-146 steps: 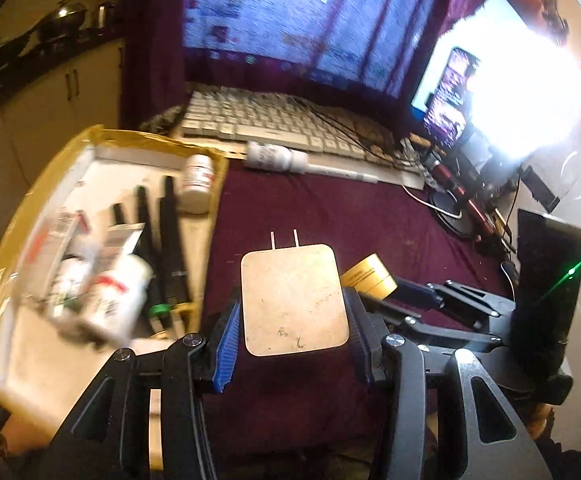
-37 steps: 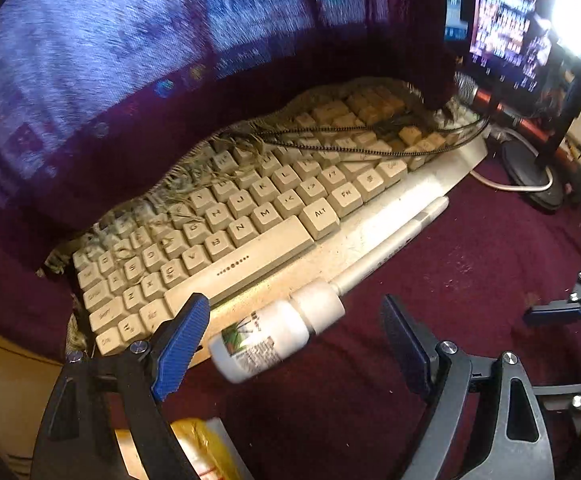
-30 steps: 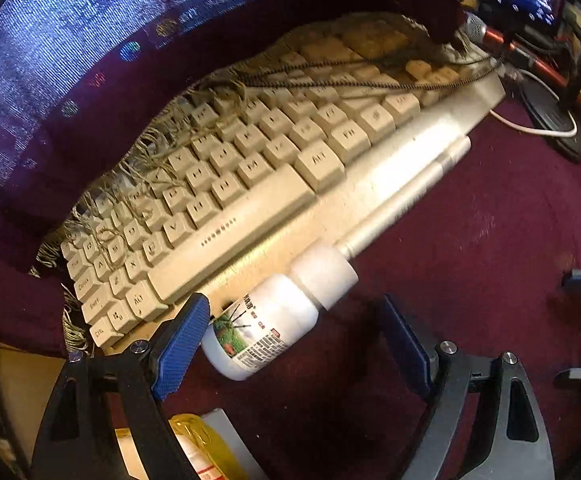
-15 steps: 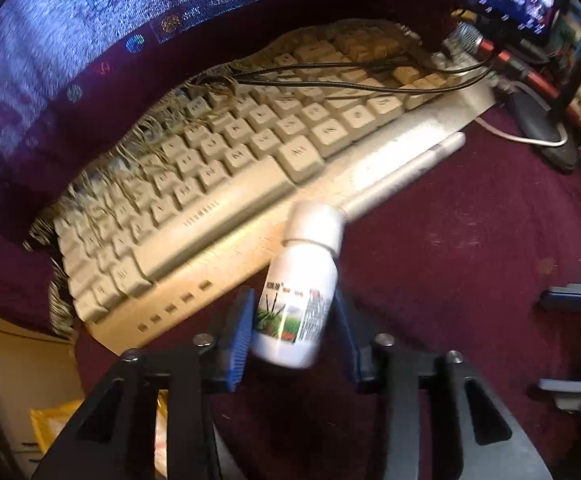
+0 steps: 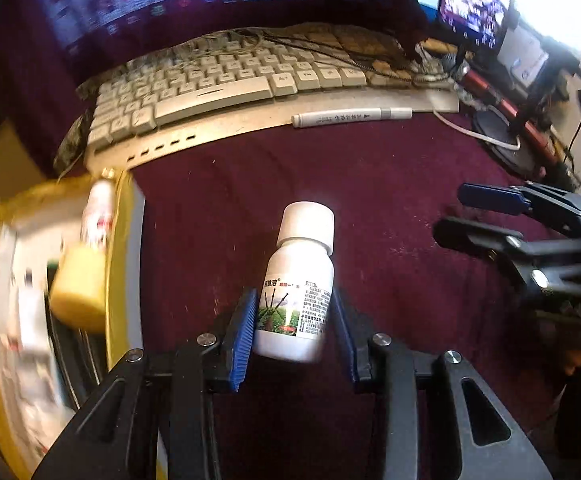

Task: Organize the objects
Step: 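Grasp white marker on the desk with right gripper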

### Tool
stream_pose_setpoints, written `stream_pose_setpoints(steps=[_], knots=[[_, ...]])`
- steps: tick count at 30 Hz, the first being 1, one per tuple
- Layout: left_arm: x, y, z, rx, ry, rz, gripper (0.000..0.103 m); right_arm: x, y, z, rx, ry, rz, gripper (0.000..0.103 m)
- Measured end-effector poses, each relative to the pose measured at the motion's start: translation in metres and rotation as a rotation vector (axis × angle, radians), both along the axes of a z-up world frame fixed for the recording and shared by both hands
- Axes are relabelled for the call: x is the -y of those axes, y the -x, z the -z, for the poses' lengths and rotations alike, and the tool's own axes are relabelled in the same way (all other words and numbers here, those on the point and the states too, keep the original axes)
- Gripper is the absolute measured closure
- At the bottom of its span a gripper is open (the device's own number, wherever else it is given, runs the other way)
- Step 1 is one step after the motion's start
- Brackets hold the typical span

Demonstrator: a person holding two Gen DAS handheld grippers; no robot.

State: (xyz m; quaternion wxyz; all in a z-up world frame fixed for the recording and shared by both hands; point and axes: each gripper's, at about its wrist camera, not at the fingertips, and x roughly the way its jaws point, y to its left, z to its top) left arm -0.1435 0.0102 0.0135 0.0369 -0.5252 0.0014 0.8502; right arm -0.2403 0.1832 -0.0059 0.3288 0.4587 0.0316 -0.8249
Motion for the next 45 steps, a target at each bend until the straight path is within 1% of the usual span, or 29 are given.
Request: stream_pose_setpoints(steps=[2, 3, 5, 7, 11, 13, 16, 18, 19, 21, 24, 25, 29, 31, 33, 34, 35, 36, 38, 40, 45], knots=[[0.015, -0.001, 0.0, -0.005, -0.065, -0.042, 0.071, 0.004, 0.004, -0.001, 0.0, -0.024, -0.014, 0.045], [0.026, 0.003, 0.0, -0.005, -0.106, -0.063, 0.071, 0.007, 0.005, -0.002, -0.015, -0.04, -0.034, 0.045], [0.024, 0.002, 0.005, -0.016, -0.154, -0.095, 0.071, 0.011, 0.012, -0.003, -0.033, -0.076, -0.043, 0.045], [0.019, 0.002, 0.009, -0.029, -0.16, -0.098, 0.071, 0.017, 0.022, -0.003, -0.05, -0.091, -0.071, 0.045], [0.017, -0.001, 0.01, -0.044, -0.158, -0.074, 0.071, 0.029, 0.048, -0.008, -0.083, -0.129, -0.091, 0.045], [0.02, -0.003, 0.01, -0.048, -0.172, -0.074, 0.071, 0.036, 0.064, -0.006, -0.071, -0.143, -0.114, 0.045], [0.024, -0.006, 0.01, -0.055, -0.199, -0.083, 0.071, 0.046, 0.082, -0.003, -0.078, -0.193, -0.112, 0.045], [0.026, -0.005, 0.01, -0.055, -0.215, -0.088, 0.071, 0.046, 0.089, -0.009, -0.1, -0.183, -0.088, 0.045], [0.026, -0.006, 0.01, -0.056, -0.217, -0.09, 0.071, 0.048, 0.091, -0.01, -0.104, -0.179, -0.092, 0.045], [0.028, -0.006, 0.011, -0.057, -0.227, -0.088, 0.071, 0.055, 0.095, -0.008, -0.12, -0.213, -0.12, 0.045], [0.028, -0.006, 0.011, -0.057, -0.234, -0.087, 0.071, 0.057, 0.104, 0.004, -0.082, -0.238, -0.134, 0.045], [0.028, -0.007, 0.011, -0.056, -0.234, -0.086, 0.071, 0.057, 0.103, 0.003, -0.089, -0.239, -0.149, 0.045], [0.027, -0.008, 0.011, -0.057, -0.231, -0.099, 0.071, 0.055, 0.088, 0.005, -0.049, -0.27, -0.234, 0.045], [0.027, -0.008, 0.011, -0.057, -0.231, -0.098, 0.071, 0.055, 0.075, 0.004, -0.048, -0.293, -0.266, 0.05], [0.025, -0.006, 0.012, -0.052, -0.234, -0.096, 0.071, 0.055, 0.064, 0.002, -0.05, -0.309, -0.284, 0.069], [0.024, -0.006, 0.012, -0.053, -0.232, -0.096, 0.071, 0.056, 0.061, 0.001, -0.045, -0.315, -0.283, 0.073], [0.023, -0.006, 0.012, -0.052, -0.228, -0.096, 0.071, 0.056, 0.06, 0.001, -0.042, -0.316, -0.28, 0.08], [0.022, -0.006, 0.012, -0.052, -0.225, -0.096, 0.071, 0.058, 0.058, 0.0, -0.046, -0.322, -0.278, 0.084], [0.021, -0.005, 0.012, -0.052, -0.222, -0.096, 0.071, 0.06, 0.052, -0.001, -0.059, -0.346, -0.275, 0.089], [0.019, -0.005, 0.012, -0.051, -0.219, -0.096, 0.071, 0.061, 0.039, -0.002, -0.07, -0.38, -0.278, 0.093], [0.019, -0.007, 0.013, -0.054, -0.21, -0.098, 0.071, 0.051, -0.005, -0.002, -0.105, -0.441, -0.258, 0.092]])
